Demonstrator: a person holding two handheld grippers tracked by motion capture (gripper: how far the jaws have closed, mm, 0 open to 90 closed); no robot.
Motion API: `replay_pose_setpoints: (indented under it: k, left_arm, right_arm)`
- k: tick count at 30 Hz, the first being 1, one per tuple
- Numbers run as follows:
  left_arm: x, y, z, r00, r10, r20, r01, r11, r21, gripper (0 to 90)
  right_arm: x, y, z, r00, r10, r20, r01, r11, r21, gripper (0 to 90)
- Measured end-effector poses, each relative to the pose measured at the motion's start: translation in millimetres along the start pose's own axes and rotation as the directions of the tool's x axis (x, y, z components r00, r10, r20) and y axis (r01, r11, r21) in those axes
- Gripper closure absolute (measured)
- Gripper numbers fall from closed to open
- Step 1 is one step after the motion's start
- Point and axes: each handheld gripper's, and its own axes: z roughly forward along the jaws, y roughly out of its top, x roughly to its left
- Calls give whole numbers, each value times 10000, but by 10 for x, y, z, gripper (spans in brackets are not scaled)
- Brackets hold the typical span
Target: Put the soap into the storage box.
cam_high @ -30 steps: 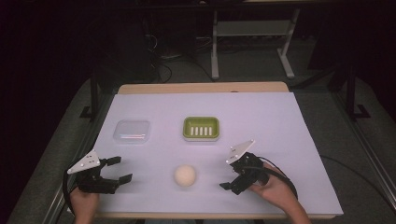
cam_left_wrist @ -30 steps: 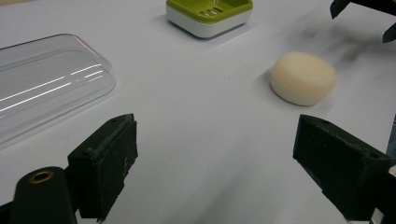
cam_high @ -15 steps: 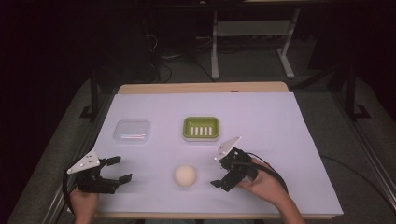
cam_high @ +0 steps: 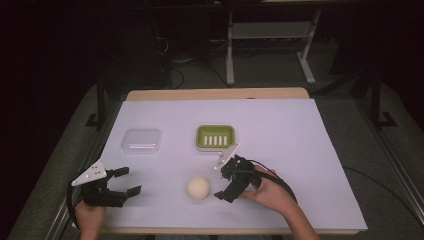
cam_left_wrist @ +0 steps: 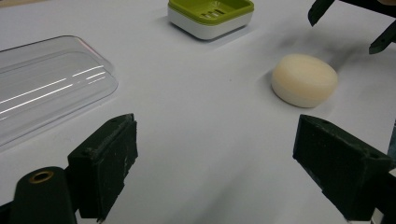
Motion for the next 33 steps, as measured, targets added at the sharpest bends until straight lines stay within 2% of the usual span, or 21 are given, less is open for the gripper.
replay_pose_setpoints:
  k: [14, 33]
  left_arm:
    - [-4, 4, 2, 10000, 32, 38, -32, 10000, 2, 132]
    - [-5, 8, -6, 10000, 4, 41, -3, 10000, -36, 132]
  right_arm:
    - [-15, 246, 118, 9993, -169, -347, 177, 9996, 240, 139]
    - [15, 446, 264, 9970, -425, -649, 455, 9979, 461, 139]
